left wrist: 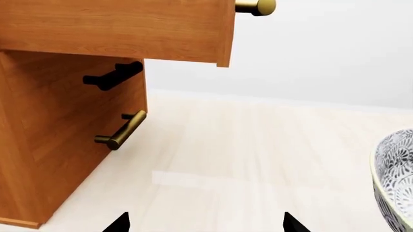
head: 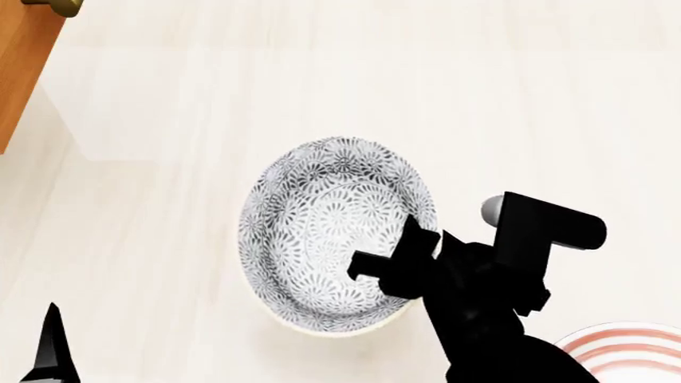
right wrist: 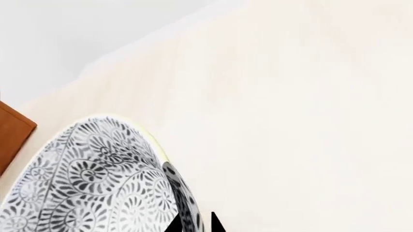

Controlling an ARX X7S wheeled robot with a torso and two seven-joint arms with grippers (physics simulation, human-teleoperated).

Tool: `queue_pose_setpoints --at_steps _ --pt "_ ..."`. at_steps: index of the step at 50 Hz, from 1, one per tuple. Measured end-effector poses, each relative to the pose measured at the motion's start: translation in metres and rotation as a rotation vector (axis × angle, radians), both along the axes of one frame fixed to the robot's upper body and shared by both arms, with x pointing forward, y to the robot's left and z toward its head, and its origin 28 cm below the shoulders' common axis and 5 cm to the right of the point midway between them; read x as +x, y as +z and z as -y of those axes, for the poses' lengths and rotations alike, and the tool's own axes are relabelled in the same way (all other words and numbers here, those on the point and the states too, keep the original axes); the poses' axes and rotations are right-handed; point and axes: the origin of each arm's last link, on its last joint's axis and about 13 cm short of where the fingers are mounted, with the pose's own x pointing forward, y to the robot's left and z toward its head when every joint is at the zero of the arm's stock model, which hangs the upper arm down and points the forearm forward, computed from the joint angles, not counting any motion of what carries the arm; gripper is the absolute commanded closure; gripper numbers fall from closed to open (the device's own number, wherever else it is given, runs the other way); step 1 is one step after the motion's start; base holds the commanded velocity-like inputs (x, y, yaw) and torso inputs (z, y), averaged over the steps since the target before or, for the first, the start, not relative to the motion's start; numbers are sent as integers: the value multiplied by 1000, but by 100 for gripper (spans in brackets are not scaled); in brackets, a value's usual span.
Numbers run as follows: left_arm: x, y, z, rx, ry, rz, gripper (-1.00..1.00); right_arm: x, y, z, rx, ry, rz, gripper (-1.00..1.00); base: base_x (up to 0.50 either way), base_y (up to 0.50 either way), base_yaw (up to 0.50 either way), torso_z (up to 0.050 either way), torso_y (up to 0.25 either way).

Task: Put the bowl on the plate.

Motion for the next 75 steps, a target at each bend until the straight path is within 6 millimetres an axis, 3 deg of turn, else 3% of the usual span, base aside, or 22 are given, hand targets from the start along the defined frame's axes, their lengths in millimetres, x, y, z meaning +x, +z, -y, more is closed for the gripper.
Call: queue_pose_setpoints --at_steps 13,29,57,75 --pt "1 -1 0 -4 2 -2 -100 -23 16 15 11 10 13 100 0 0 0 0 0" --pt "0 -2 1 -5 -1 -7 -100 -71 26 50 70 3 -1 100 0 0 0 0 0" --pt "-1 -2 3 4 -7 -10 -100 -150 24 105 216 -112 -52 100 0 0 0 0 0" --pt "-2 -3 5 8 -15 -14 -100 -195 20 127 254 -209 -61 100 0 0 0 0 0"
